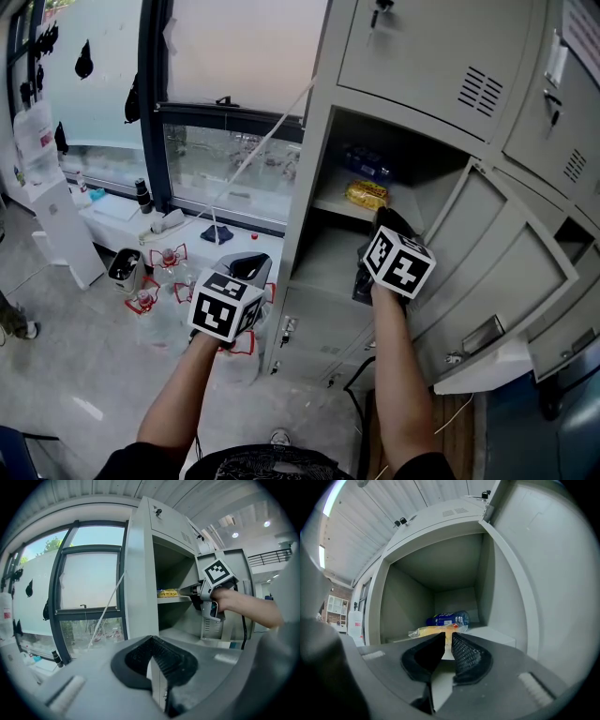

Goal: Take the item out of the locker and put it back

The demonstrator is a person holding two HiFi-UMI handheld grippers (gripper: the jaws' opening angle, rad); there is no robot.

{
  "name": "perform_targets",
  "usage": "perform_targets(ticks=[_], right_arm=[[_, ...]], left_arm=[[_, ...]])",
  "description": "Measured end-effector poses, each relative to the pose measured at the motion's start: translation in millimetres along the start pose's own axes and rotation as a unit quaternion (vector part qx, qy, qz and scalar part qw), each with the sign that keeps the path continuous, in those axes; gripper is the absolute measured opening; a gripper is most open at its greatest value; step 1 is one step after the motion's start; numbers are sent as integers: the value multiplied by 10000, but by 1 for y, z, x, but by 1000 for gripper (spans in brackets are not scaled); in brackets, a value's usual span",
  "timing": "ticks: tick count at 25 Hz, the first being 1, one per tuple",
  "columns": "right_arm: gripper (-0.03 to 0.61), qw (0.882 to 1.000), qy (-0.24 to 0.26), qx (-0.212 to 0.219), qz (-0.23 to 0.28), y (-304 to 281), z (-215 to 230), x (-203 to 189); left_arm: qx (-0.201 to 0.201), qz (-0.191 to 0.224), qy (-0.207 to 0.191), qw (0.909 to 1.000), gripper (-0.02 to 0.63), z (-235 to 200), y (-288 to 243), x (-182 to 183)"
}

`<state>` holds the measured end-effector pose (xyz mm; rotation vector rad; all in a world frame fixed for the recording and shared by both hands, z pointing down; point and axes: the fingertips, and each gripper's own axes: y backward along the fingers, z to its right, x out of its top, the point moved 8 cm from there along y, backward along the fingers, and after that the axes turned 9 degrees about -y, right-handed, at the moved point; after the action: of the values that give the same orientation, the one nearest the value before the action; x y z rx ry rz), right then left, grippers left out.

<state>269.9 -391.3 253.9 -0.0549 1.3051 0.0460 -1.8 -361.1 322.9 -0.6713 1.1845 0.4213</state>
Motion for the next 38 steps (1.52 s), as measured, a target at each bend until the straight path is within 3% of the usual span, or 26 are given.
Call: perform_targets(ticks=[21,38], right_arm=[[55,9996,277,45,-13,45,-3,-13],[48,9970,700,110,-306,112,-15,-55]], left_arm=[[-344,106,-15,9994,6,12,3,3],[-467,241,30,9986,6,10,28,-4]])
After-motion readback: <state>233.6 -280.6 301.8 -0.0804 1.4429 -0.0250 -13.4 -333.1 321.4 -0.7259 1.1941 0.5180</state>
